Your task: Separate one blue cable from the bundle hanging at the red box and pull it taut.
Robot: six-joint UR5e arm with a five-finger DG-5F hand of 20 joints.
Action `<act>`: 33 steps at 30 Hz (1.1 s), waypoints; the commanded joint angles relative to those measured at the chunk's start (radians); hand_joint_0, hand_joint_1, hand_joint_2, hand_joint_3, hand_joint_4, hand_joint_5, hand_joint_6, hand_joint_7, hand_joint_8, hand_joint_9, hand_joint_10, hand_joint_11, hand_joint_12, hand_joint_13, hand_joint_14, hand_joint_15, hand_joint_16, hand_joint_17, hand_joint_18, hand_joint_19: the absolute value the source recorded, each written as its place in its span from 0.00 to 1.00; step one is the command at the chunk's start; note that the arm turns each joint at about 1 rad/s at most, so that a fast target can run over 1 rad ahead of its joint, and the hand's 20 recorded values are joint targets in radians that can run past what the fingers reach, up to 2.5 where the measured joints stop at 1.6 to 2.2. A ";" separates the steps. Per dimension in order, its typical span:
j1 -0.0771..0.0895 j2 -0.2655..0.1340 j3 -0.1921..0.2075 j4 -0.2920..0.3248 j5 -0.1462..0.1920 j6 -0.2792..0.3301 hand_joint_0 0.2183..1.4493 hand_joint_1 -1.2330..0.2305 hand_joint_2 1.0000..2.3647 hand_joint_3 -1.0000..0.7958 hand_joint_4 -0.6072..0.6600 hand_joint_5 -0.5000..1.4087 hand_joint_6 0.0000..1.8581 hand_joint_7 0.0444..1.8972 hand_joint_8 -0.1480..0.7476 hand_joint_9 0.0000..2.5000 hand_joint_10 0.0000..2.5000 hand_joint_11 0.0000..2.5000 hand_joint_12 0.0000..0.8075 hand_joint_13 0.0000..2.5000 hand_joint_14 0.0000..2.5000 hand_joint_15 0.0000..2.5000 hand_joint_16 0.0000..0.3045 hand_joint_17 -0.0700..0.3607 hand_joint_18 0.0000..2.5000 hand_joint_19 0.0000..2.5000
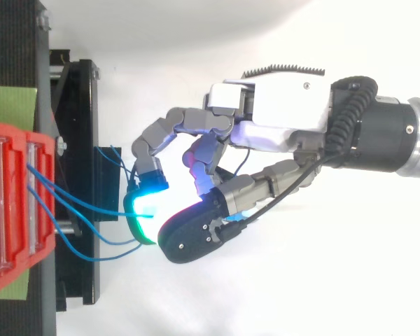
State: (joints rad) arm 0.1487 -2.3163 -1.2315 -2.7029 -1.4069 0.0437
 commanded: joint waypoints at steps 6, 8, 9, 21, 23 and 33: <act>0.000 0.000 0.001 -0.003 0.005 -0.004 0.35 0.34 0.01 0.50 0.53 0.20 0.49 0.58 0.54 0.49 0.36 0.41 0.46 0.28 1.00 0.29 0.13 0.36 0.47 0.68; 0.000 0.000 0.000 -0.006 0.005 -0.002 0.35 0.34 0.01 0.50 0.53 0.20 0.49 0.58 0.55 0.49 0.36 0.40 0.46 0.28 1.00 0.29 0.13 0.36 0.47 0.67; 0.000 0.000 0.000 -0.008 0.005 -0.004 0.35 0.34 0.01 0.50 0.53 0.20 0.49 0.58 0.55 0.49 0.36 0.40 0.45 0.28 1.00 0.29 0.13 0.37 0.47 0.67; 0.000 0.000 0.001 -0.009 0.005 -0.004 0.35 0.34 0.01 0.50 0.53 0.20 0.49 0.58 0.54 0.49 0.35 0.41 0.44 0.31 1.00 0.31 0.13 0.37 0.51 0.71; 0.000 0.000 0.000 -0.009 0.005 -0.004 0.35 0.34 0.01 0.50 0.52 0.20 0.49 0.58 0.55 0.49 0.35 0.41 0.46 0.31 1.00 0.32 0.13 0.38 0.51 0.71; 0.000 0.000 0.000 -0.011 0.005 -0.004 0.35 0.34 0.01 0.50 0.52 0.20 0.49 0.58 0.58 0.51 0.29 0.49 0.50 0.33 0.99 0.34 0.15 0.40 0.52 0.69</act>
State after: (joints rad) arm 0.1488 -2.3163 -1.2317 -2.7136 -1.4021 0.0399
